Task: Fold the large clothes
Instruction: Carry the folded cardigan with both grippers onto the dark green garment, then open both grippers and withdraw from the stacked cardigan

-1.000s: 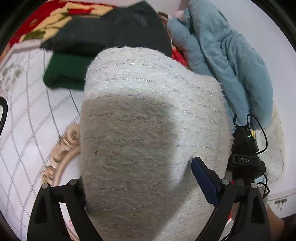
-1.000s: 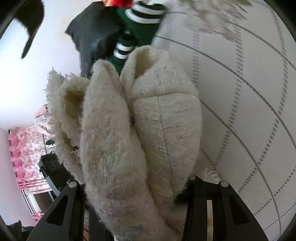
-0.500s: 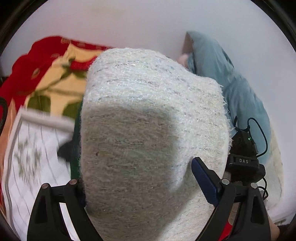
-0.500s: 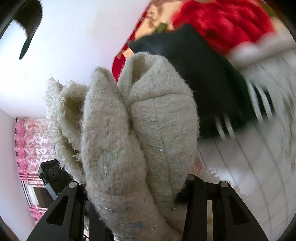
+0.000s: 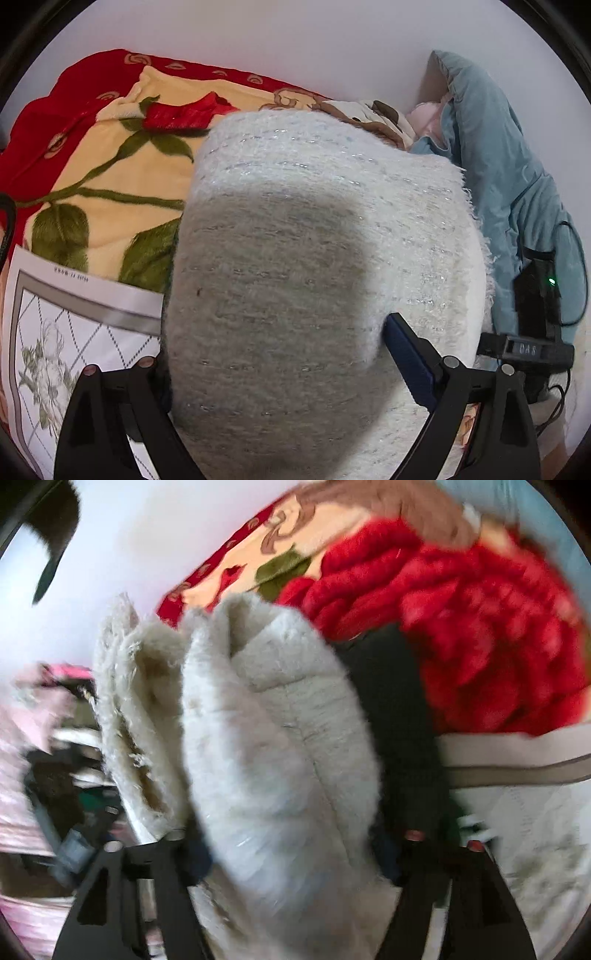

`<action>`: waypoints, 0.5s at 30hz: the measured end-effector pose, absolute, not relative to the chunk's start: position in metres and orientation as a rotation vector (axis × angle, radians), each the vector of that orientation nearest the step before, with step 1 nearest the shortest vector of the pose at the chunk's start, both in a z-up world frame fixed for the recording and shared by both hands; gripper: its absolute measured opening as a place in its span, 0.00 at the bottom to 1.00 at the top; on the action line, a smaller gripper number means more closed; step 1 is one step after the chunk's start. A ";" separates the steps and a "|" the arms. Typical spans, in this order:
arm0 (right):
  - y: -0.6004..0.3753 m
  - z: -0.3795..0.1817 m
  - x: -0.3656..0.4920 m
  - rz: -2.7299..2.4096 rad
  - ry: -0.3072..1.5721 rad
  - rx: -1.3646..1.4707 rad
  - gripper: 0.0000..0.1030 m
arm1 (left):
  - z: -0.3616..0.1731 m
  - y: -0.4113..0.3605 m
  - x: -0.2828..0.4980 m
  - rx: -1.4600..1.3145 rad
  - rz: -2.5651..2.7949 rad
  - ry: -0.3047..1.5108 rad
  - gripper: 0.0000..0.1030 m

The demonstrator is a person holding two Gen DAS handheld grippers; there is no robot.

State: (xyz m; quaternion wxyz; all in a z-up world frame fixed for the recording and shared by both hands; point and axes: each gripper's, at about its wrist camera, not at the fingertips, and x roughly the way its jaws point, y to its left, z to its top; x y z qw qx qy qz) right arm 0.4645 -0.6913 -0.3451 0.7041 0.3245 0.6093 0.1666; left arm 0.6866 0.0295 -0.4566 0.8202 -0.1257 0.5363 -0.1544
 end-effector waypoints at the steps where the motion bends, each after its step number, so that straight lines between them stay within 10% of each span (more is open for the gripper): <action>1: -0.699 -0.339 0.454 0.324 1.344 0.653 0.85 | -0.454 0.029 0.684 -0.261 -0.315 1.135 0.93; 15: -0.690 -0.216 0.321 -0.131 1.159 0.194 1.00 | -0.363 0.010 0.562 0.033 -0.020 0.983 0.97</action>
